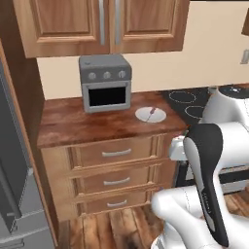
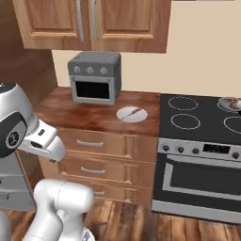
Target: Place the cold items (kiwi and peach) from the fridge in one tupperware on the dining counter. Place the warm items (hot dog and kebab skewer) in the stove area in another tupperware.
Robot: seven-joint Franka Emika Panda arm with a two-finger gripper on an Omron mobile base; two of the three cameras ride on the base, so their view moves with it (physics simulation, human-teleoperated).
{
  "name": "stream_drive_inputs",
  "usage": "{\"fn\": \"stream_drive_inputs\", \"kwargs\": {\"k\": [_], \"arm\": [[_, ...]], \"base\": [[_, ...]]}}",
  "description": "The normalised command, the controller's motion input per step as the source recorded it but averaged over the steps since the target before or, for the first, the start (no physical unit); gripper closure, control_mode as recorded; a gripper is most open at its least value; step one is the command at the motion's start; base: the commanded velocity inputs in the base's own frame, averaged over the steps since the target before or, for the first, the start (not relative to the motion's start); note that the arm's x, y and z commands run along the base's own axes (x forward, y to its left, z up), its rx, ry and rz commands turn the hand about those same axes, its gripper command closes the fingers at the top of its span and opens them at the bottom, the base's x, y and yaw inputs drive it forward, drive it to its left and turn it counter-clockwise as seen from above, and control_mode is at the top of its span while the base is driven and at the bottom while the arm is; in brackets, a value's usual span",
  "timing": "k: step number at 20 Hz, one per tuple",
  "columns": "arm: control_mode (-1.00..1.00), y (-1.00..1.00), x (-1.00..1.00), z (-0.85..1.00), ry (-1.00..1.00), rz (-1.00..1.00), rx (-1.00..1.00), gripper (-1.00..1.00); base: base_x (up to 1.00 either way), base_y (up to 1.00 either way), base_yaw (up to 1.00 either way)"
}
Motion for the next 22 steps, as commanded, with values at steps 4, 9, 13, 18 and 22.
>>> {"fn": "stream_drive_inputs", "kwargs": {"k": [4, 9, 13, 18, 22], "arm": [[1.0, 0.0, 0.0, 0.0, 0.0, 0.0, 0.0, -1.0], [1.0, 0.0, 0.0, 0.0, 0.0, 0.0, 0.0, -1.0], [1.0, 0.0, 0.0, 0.0, 0.0, 0.0, 0.0, -1.0], [1.0, 0.0, 0.0, 0.0, 0.0, 0.0, 0.0, -1.0], [1.0, 0.0, 0.0, 0.0, 0.0, 0.0, 0.0, -1.0]], "base": [[0.71, -0.18, 0.55], [0.45, -0.56, 0.32], [0.0, -0.33, -0.02], [0.19, 0.0, -0.37], [0.29, -0.07, -0.45]]}}
